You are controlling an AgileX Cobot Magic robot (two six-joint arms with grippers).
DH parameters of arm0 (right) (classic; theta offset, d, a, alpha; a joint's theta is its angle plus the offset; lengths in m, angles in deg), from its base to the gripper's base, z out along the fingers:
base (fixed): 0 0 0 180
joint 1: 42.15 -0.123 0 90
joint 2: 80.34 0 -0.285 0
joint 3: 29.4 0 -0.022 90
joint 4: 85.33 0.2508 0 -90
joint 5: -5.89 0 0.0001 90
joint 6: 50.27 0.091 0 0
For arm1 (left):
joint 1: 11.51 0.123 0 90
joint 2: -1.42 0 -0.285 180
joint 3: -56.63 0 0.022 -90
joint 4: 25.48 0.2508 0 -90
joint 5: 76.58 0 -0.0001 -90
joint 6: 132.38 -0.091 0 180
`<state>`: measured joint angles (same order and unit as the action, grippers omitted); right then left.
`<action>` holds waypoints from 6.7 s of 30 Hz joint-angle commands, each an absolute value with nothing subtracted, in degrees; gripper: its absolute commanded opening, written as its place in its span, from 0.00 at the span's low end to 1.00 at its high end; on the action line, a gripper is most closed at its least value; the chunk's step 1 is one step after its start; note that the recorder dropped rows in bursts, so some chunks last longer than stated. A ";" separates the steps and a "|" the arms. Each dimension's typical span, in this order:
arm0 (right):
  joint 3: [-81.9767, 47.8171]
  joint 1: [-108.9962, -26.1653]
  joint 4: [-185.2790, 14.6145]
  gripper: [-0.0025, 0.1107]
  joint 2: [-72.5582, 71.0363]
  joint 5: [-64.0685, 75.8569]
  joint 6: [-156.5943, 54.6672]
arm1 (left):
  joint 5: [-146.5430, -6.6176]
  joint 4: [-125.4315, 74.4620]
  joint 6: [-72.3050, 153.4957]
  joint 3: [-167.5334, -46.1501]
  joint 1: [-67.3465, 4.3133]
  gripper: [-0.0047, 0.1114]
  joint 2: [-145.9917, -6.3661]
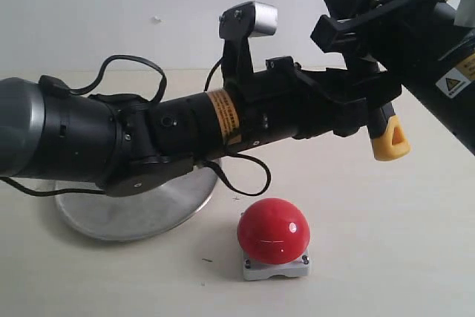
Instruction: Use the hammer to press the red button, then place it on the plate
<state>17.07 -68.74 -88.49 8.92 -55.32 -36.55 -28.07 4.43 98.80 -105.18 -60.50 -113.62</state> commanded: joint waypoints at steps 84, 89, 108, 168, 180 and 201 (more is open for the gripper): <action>-8.38 -56.62 -37.99 0.52 13.37 37.15 -135.18 | -43.24 54.78 121.72 -102.80 -42.82 0.04 -97.95; -8.38 -53.48 -16.07 0.49 13.37 46.67 -156.56 | -33.97 58.32 124.43 -102.80 -35.92 0.04 -98.02; -9.44 -41.45 7.88 0.49 22.34 75.86 -168.27 | -21.54 62.59 124.05 -102.80 -32.24 0.04 -98.36; -9.95 -60.77 11.98 0.49 17.61 75.86 -167.02 | -8.99 65.76 110.51 -102.80 -36.71 0.04 -100.08; -9.95 -60.77 11.98 0.49 17.61 75.86 -163.29 | -13.36 63.09 110.18 -102.80 -38.44 0.04 -100.08; -9.95 -60.77 13.28 0.49 20.41 75.86 -161.41 | -16.47 56.45 109.09 -102.80 -41.29 0.04 -100.08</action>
